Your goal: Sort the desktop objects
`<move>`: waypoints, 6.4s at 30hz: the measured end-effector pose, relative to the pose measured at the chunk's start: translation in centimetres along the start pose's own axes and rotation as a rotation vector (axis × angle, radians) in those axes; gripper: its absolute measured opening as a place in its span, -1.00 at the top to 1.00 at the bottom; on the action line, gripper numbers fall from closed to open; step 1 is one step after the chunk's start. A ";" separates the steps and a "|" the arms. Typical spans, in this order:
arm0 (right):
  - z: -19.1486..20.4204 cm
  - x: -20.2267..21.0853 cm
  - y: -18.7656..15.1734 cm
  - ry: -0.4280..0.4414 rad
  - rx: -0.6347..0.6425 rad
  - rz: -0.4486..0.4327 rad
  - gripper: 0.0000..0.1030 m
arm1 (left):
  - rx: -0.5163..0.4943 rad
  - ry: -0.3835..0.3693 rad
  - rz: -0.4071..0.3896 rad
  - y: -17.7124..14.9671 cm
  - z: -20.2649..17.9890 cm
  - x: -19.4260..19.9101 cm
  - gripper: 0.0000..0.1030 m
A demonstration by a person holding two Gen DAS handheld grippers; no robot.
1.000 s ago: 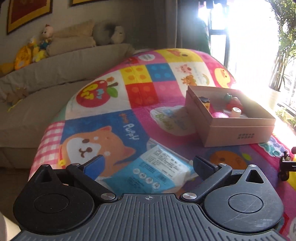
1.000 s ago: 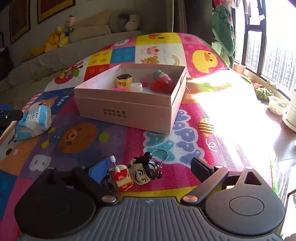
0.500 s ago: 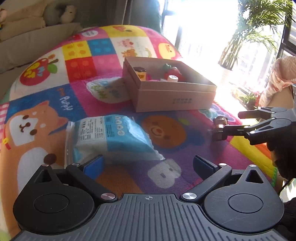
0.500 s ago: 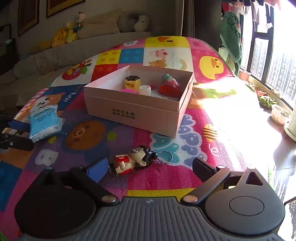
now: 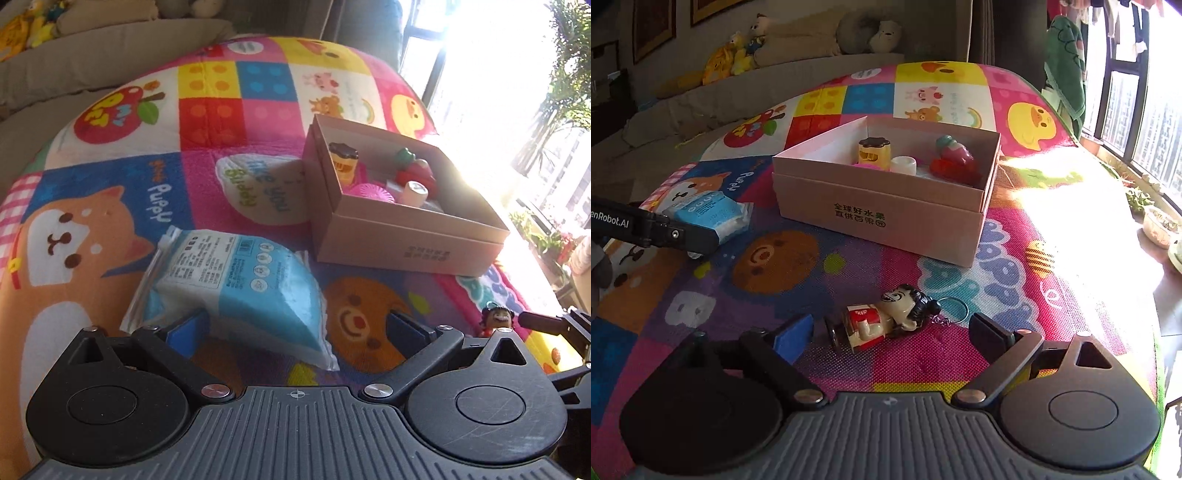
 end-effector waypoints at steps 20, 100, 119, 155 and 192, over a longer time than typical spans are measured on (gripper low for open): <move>0.0 -0.2 -0.2 0.017 -0.041 0.004 -0.80 | -0.091 0.161 0.026 2.6 1.8 -3.4 -0.22; -1.4 -3.5 1.6 -0.115 -0.124 0.109 -1.00 | -0.012 0.165 -0.094 -4.2 -1.3 0.7 -1.00; 2.9 -1.9 0.9 0.000 -0.086 0.046 -1.00 | -0.049 0.194 -0.068 -4.2 -1.3 -0.1 -1.00; 0.7 -4.3 2.4 -0.051 -0.060 -0.004 -1.00 | -0.043 0.229 -0.108 -3.0 -1.2 -1.4 -1.00; 0.8 -4.3 2.3 -0.055 -0.057 -0.005 -1.00 | -0.042 0.228 -0.108 -3.0 -1.2 -1.4 -1.00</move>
Point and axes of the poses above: each gripper's, at about its wrist camera, not at the fingertips, and x roughly against the way its jaws point, z to its left, y to its top, the point moved 10 cm from there along -x, roughly the way its jaws point, and after that the axes turned 2 degrees about -x, right-handed, at the moved point
